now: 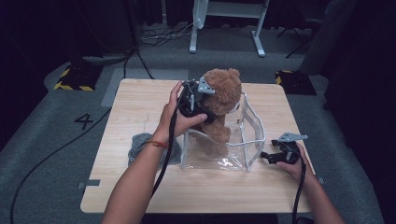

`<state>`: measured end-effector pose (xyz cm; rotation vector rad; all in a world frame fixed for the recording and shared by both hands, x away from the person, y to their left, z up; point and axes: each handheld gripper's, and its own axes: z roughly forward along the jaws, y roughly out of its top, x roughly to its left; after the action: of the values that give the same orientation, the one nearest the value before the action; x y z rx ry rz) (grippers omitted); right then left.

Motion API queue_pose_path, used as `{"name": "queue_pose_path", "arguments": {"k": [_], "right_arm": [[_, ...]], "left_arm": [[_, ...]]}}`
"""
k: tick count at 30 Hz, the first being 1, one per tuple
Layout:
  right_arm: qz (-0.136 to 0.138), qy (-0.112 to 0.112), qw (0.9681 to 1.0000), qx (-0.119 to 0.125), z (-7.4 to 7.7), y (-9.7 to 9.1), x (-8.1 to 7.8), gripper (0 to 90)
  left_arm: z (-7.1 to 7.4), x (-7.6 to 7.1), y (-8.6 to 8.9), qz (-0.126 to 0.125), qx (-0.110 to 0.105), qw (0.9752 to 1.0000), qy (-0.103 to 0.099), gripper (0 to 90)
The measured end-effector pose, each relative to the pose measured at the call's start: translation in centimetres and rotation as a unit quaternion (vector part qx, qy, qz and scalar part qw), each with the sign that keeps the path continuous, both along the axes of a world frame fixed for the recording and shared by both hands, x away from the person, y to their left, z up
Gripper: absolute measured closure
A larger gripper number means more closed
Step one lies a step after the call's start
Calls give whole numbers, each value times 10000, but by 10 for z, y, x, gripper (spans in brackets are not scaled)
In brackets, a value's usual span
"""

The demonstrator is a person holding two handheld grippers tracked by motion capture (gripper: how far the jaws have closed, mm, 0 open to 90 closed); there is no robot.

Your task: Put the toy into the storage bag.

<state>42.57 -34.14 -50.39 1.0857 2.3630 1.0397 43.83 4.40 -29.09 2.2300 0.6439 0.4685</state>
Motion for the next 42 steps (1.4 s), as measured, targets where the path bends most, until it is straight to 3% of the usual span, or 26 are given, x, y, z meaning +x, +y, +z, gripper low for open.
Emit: {"name": "queue_pose_path", "arguments": {"k": [2, 6, 9, 12, 14, 17, 18, 21, 24, 30, 34, 40, 42], "right_arm": [[1, 1, 10000, 0, 0, 0, 0, 164], [1, 2, 10000, 2, 0, 0, 0, 164], [0, 1, 10000, 2, 0, 0, 0, 164], [0, 1, 10000, 1, 0, 0, 0, 164], [1, 1, 10000, 0, 0, 0, 0, 164], [4, 4, 10000, 0, 0, 0, 0, 164], [3, 5, 10000, -1, 0, 0, 0, 164], [2, 5, 10000, -1, 0, 0, 0, 164], [3, 5, 10000, -1, 0, 0, 0, 164], [2, 5, 10000, -2, 0, 0, 0, 164], [-6, 4, 10000, -3, 0, 0, 0, 163], [-5, 4, 10000, -3, 0, 0, 0, 163], [-5, 3, 10000, -4, 0, 0, 0, 163]], "left_arm": [[4, 0, 2, -53, 58, 10000, 24, 191], [12, 3, 10, -548, 283, 9978, 237, 187], [12, 6, 16, -673, 389, 9966, 260, 182], [10, 7, 24, -742, 261, 9963, 350, 183], [11, 8, 28, -883, 269, 9948, 438, 184], [20, 5, 42, -981, -89, 9944, 385, 171], [21, 4, 45, -939, -142, 9949, 349, 156], [18, 2, 50, -770, -13, 9968, 237, 156], [10, 0, 55, -667, -108, 9975, 201, 157], [-4, -9, 69, -305, -127, 9994, -102, 156], [-8, -17, 79, -259, -252, 9992, -149, 156], [-18, -33, 92, -147, -196, 9992, -304, 155], [-21, -39, 99, -110, -324, 9988, -351, 157]]}}
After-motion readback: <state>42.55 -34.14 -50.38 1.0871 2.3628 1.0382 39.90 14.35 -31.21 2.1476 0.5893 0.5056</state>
